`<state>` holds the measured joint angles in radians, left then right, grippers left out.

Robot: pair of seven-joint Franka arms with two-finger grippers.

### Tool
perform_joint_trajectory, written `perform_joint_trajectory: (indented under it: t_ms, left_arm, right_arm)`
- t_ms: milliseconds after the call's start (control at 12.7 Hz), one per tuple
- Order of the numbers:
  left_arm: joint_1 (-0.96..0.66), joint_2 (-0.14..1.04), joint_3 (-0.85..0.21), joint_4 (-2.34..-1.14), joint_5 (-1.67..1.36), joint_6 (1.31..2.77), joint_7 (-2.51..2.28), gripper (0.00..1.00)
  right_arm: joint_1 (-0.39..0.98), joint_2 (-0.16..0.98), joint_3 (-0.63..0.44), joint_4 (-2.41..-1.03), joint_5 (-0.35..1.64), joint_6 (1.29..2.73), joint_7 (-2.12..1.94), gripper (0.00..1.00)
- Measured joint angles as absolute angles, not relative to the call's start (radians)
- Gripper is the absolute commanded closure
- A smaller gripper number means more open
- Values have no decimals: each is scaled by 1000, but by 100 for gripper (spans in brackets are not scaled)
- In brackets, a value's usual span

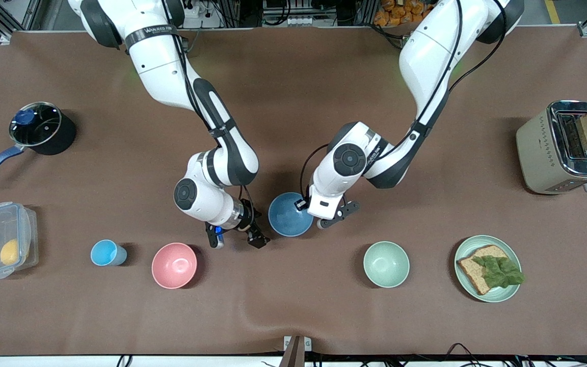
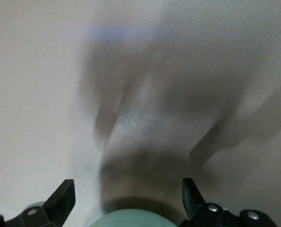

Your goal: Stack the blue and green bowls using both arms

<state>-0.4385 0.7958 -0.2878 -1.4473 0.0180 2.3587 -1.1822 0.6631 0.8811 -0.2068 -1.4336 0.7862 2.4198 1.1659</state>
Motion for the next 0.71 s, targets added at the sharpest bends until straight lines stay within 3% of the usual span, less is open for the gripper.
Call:
perform_joint_trajectory:
  t_ms: [157, 314, 393, 471, 707]
  left_arm:
    - [-441, 801, -284, -1447, 18, 2365, -1183, 100]
    - [-444, 804, -283, -1447, 18, 2366, -1186, 76]
    - [-445, 805, -283, -1446, 18, 2366, -1195, 35]
    - [-447, 805, -283, -1446, 18, 2366, -1203, 0]
    - [-449, 805, -281, -1440, 20, 2367, -1206, 0]
  right_arm:
    - [665, 882, -206, -1432, 786, 2420, 1166, 0]
    - [669, 883, -206, -1431, 782, 2420, 1166, 0]
    - [671, 883, -206, -1431, 781, 2420, 1166, 0]
    - [673, 883, -206, -1431, 781, 2420, 1166, 0]
    - [676, 885, -206, -1430, 773, 2420, 1166, 0]
